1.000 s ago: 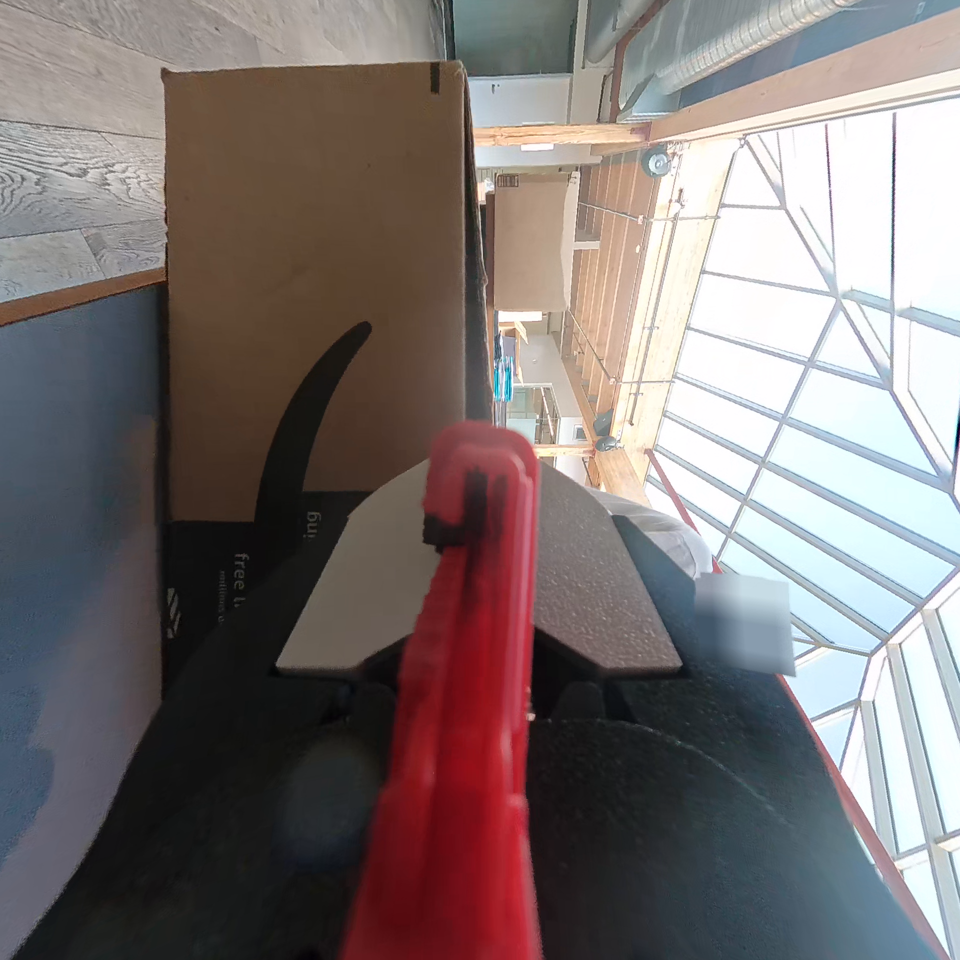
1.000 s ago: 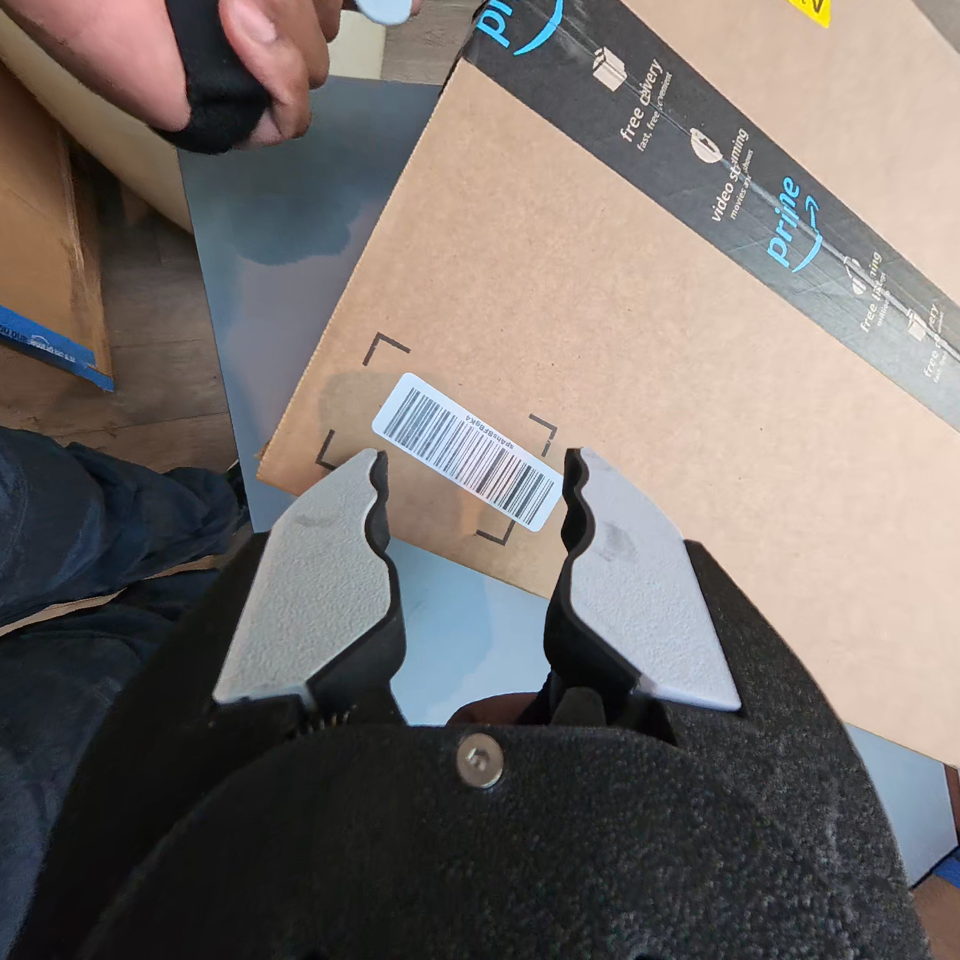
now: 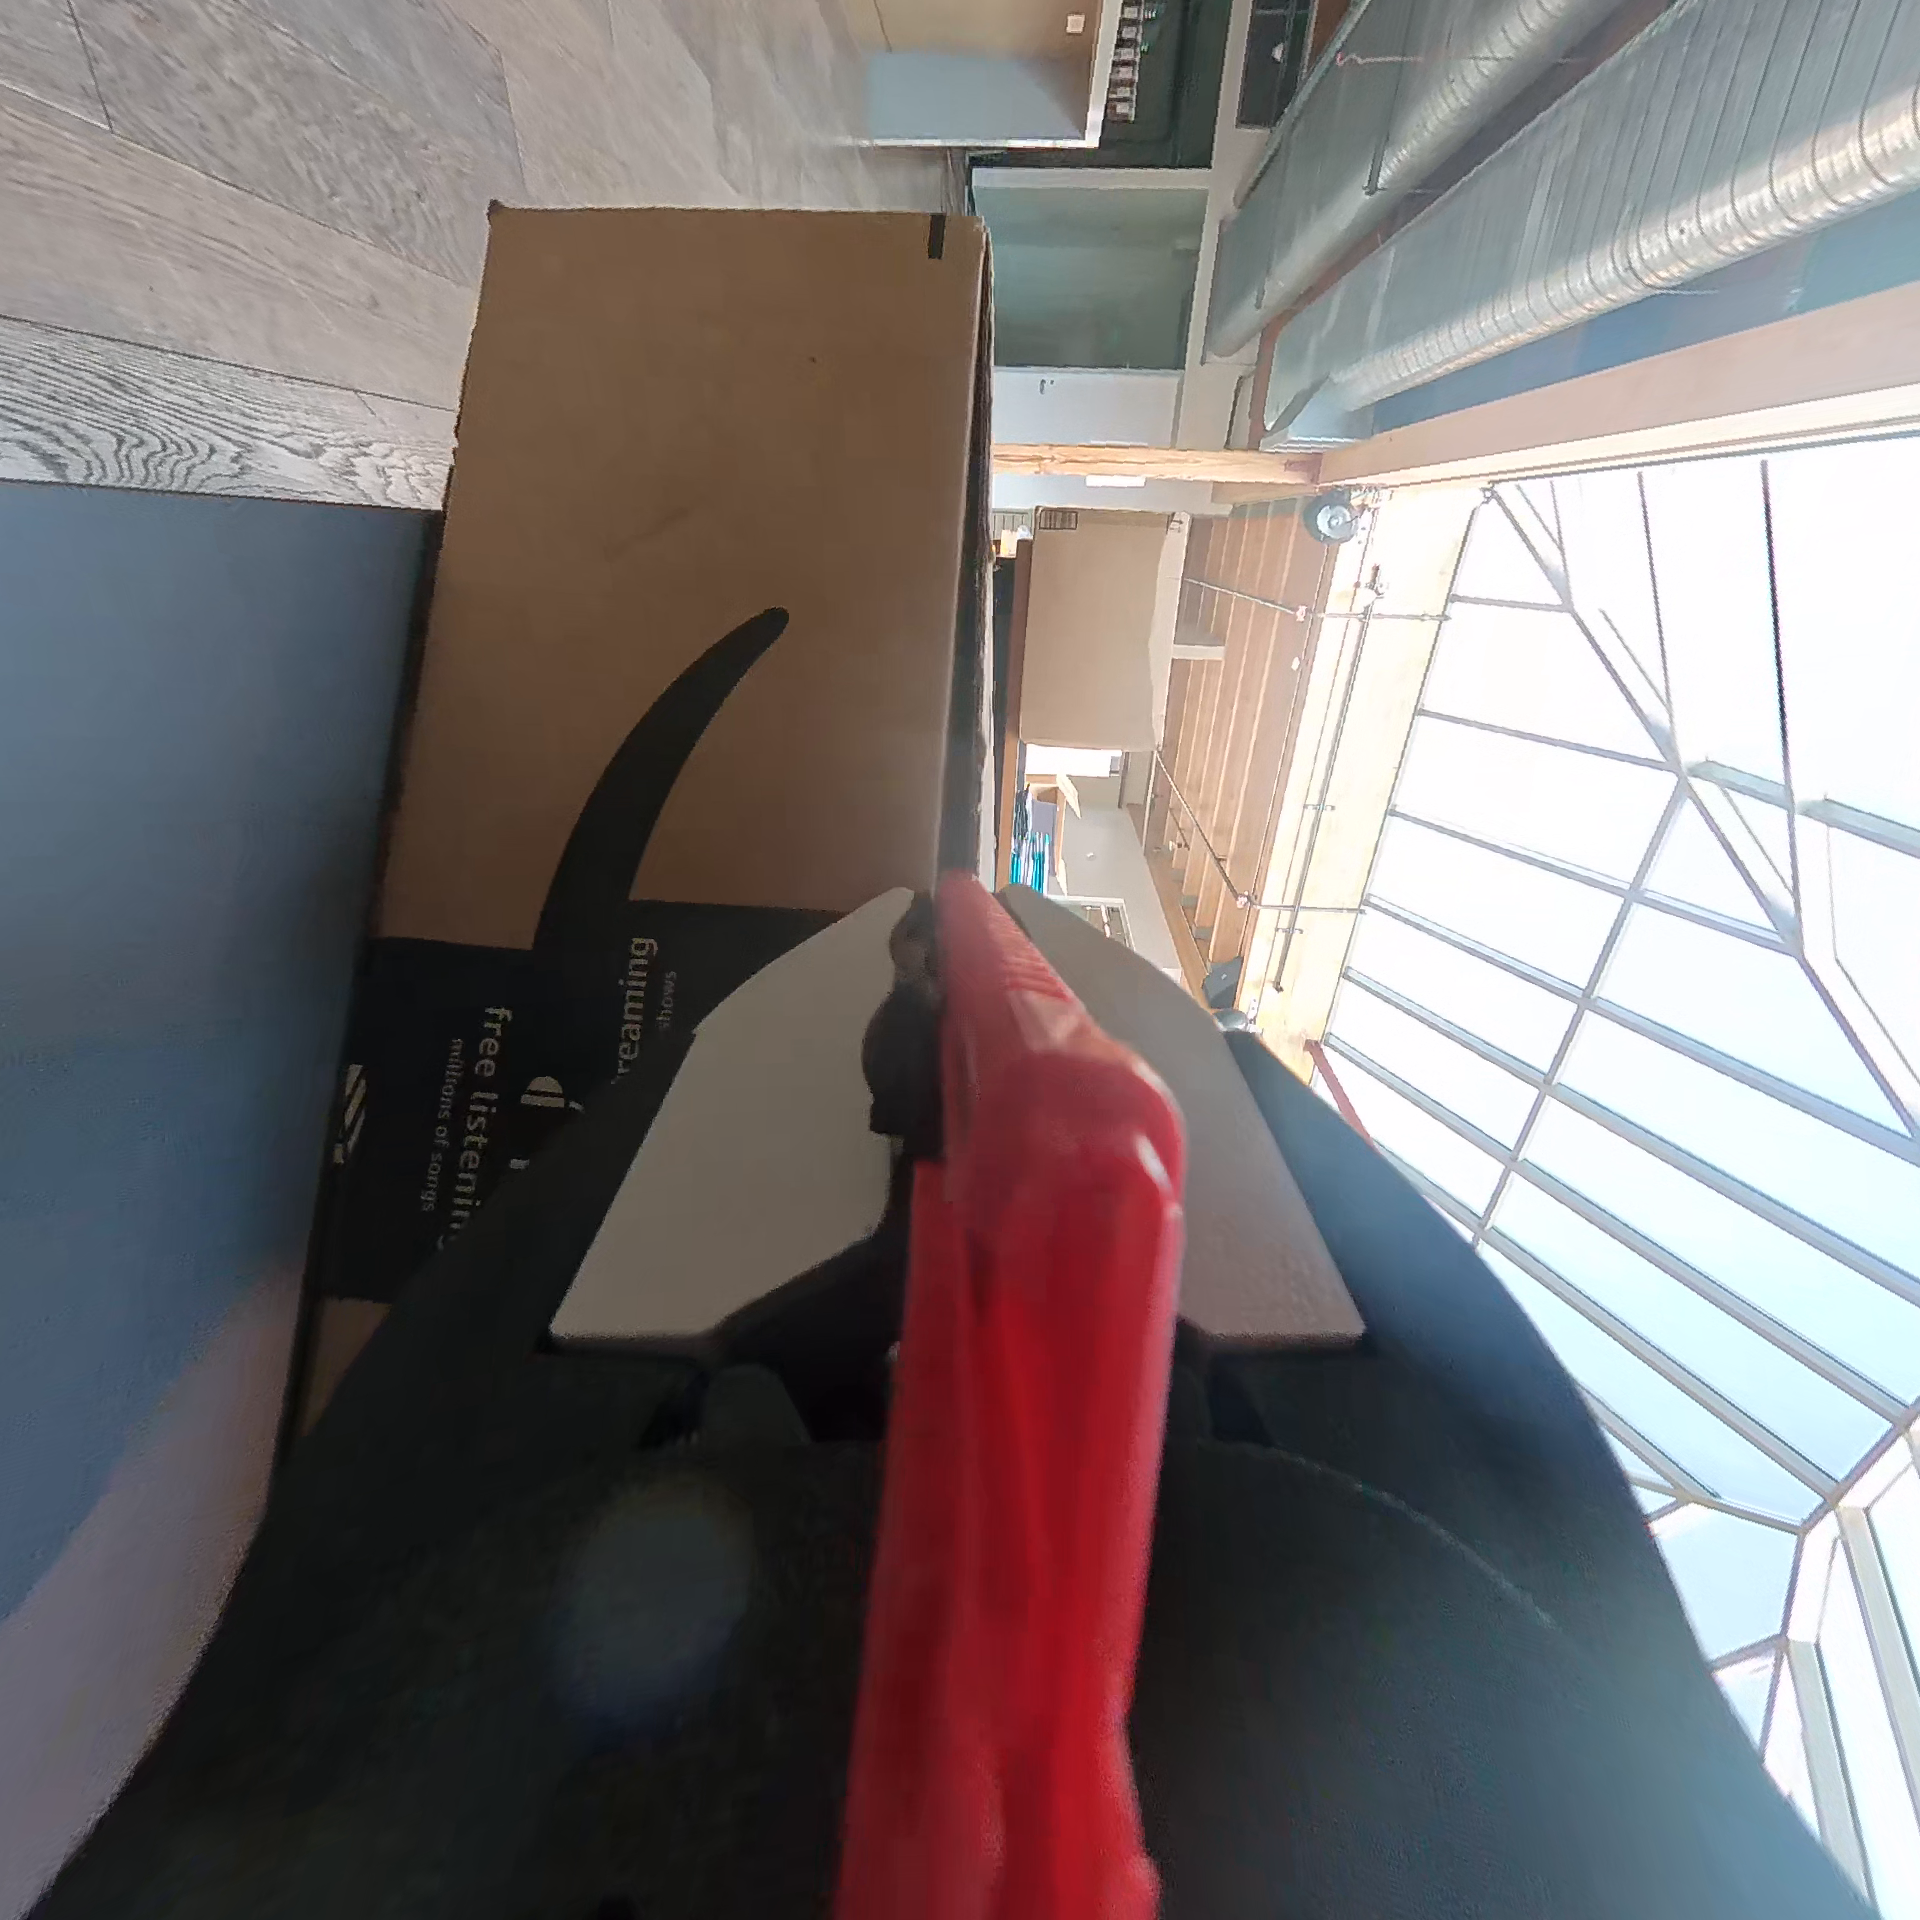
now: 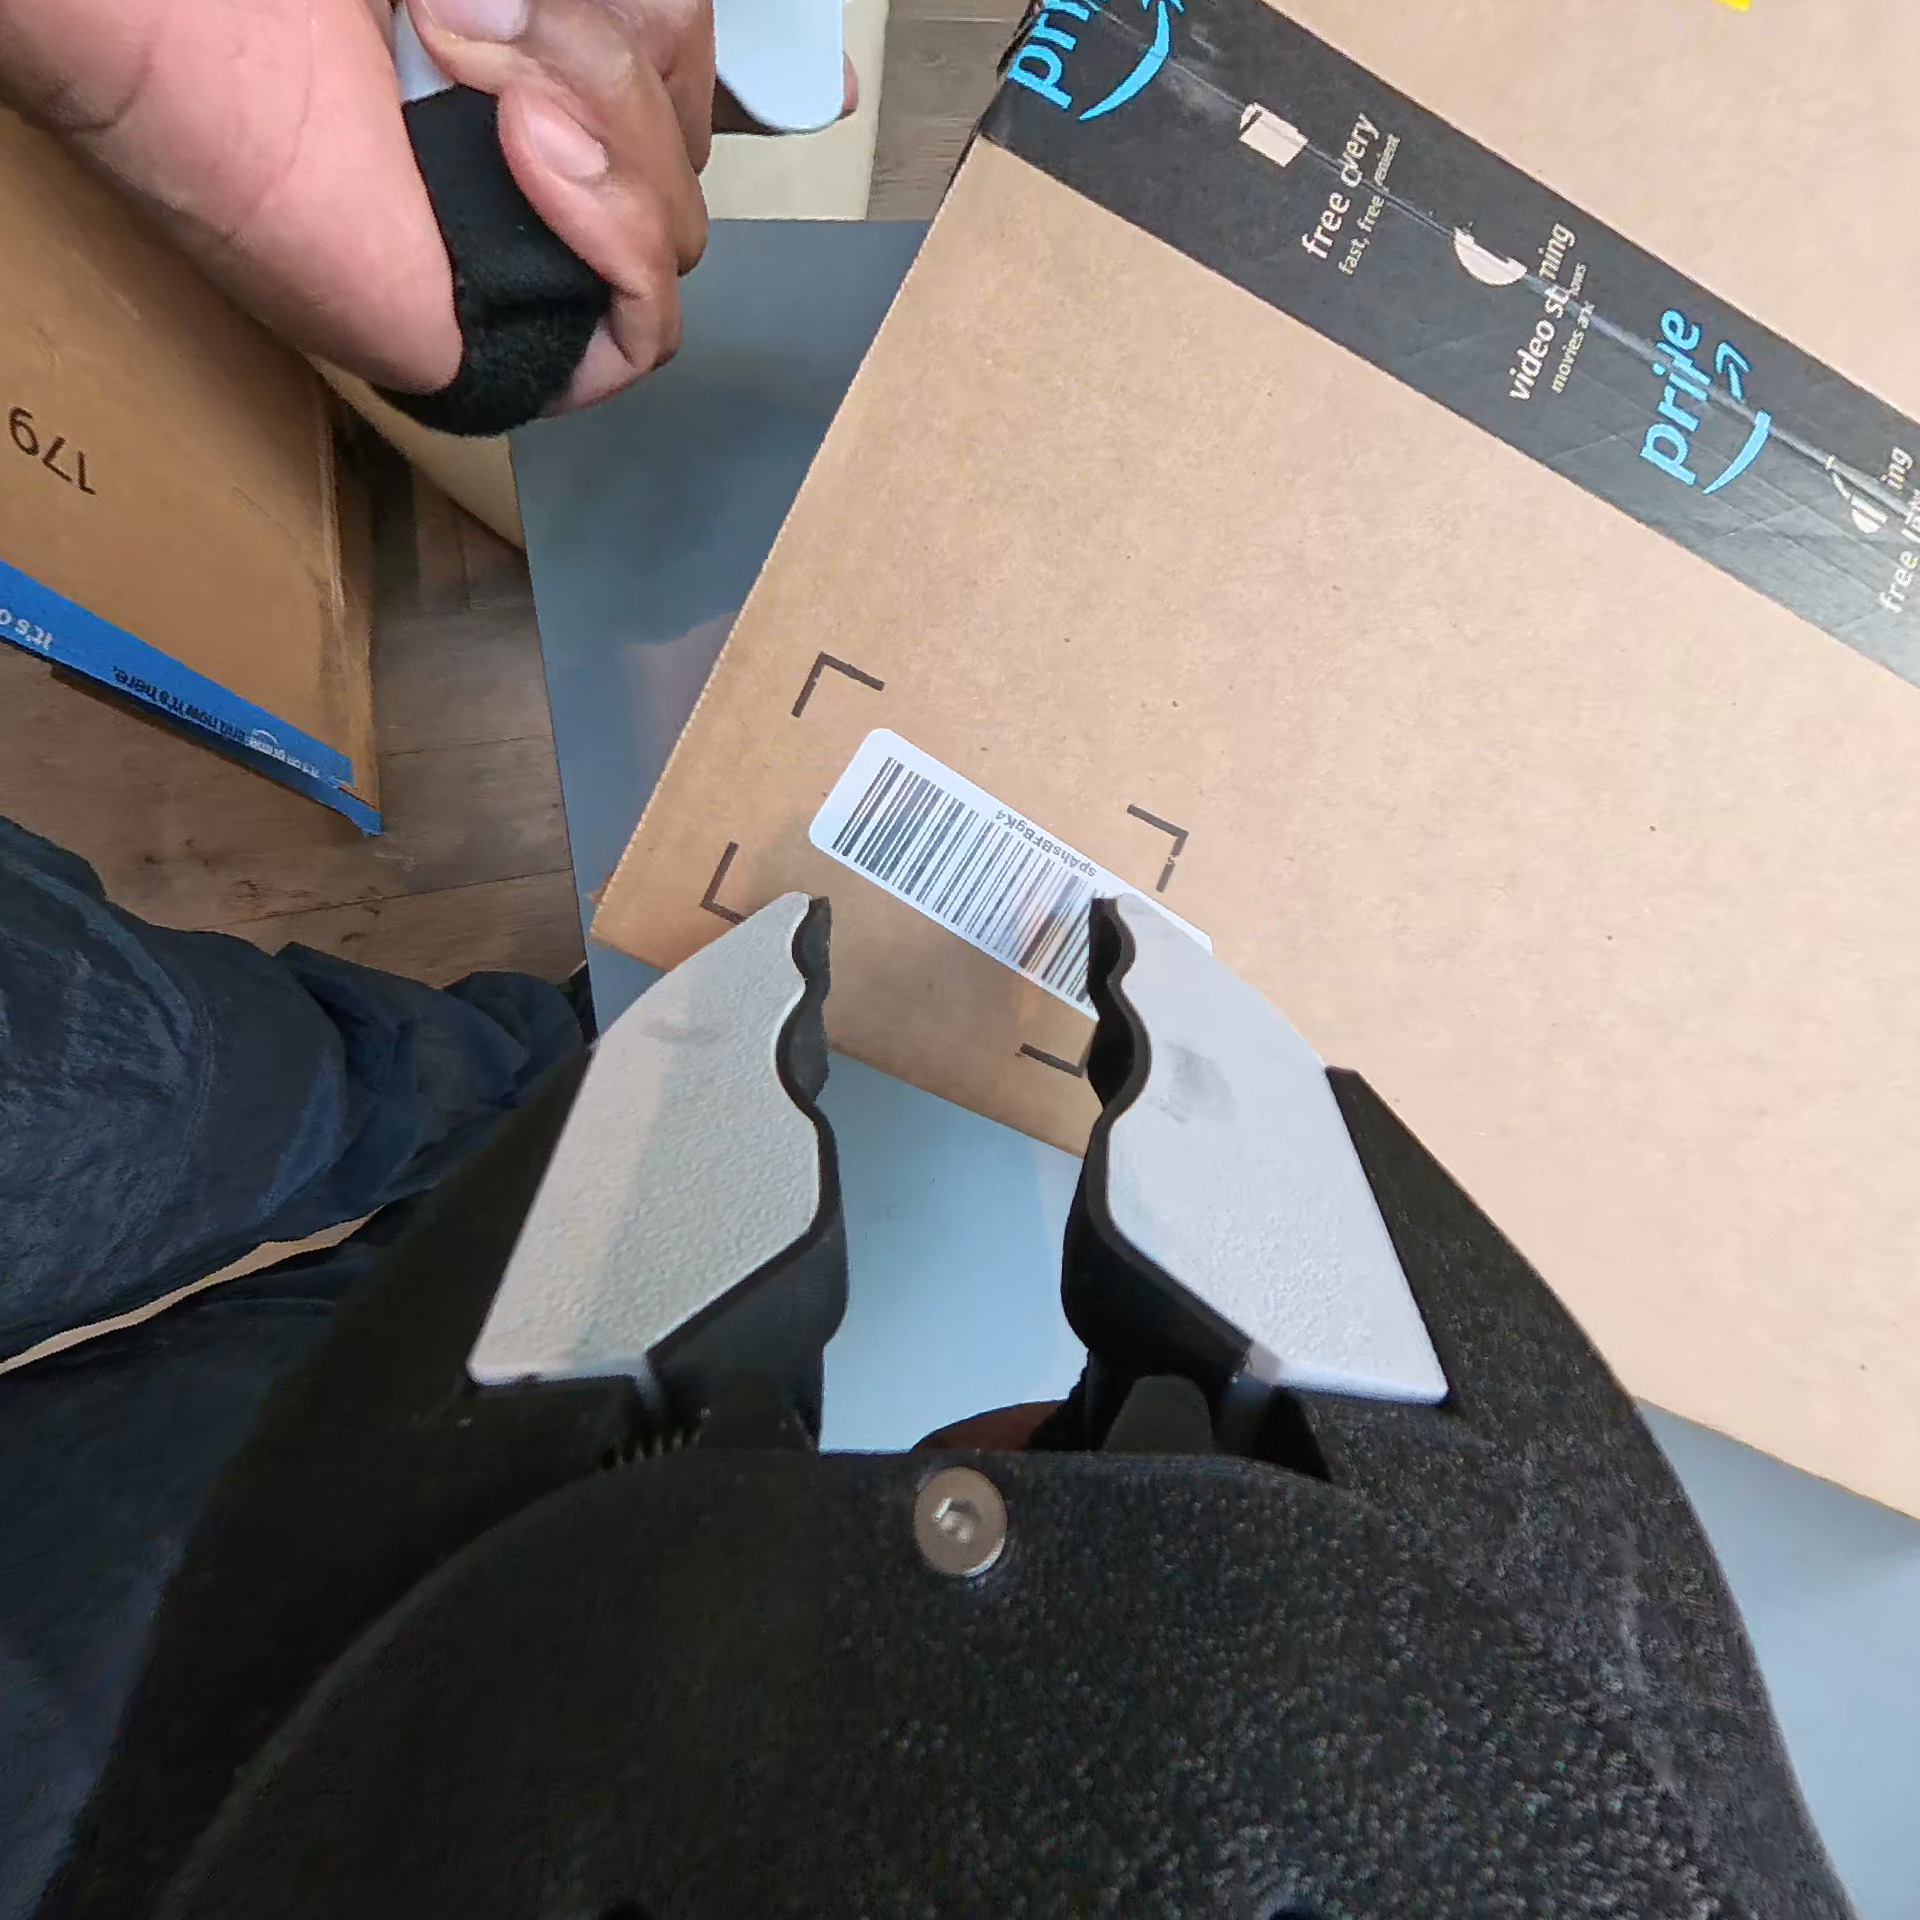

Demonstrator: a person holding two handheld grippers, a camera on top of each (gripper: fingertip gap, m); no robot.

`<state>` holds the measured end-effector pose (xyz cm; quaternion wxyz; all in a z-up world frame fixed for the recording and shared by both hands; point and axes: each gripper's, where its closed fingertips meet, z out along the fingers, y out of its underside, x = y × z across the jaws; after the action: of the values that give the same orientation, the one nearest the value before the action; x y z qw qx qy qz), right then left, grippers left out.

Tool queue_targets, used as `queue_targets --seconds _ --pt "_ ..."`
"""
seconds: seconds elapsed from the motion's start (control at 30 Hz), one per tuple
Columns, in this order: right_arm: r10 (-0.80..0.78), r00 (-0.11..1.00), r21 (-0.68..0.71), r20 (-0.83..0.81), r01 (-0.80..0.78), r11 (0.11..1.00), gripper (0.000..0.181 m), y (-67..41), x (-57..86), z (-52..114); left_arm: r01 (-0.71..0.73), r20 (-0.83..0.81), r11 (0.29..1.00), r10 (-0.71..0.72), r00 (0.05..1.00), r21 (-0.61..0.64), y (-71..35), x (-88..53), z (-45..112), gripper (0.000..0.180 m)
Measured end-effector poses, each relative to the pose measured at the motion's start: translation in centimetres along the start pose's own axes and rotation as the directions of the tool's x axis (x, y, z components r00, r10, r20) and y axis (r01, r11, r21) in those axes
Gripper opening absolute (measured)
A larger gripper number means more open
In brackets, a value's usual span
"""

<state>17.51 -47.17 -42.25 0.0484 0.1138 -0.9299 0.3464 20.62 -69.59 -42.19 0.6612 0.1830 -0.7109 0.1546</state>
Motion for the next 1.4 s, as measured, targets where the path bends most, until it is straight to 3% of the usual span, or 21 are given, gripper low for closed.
queue_targets --seconds 1.0,1.4 --pt "0.000 1.000 0.008 0.027 -0.001 1.000 0.046 -0.2 0.1 0.1 0.049 0.002 0.994 -0.049 0.999 0.096 1.2 0.3 -2.4 0.010" --pt "0.002 1.000 0.007 0.027 -0.002 1.000 0.045 -0.2 0.0 0.1 0.014 -0.005 0.998 -0.013 1.000 0.054 3.1 0.5 -3.1 0.010"
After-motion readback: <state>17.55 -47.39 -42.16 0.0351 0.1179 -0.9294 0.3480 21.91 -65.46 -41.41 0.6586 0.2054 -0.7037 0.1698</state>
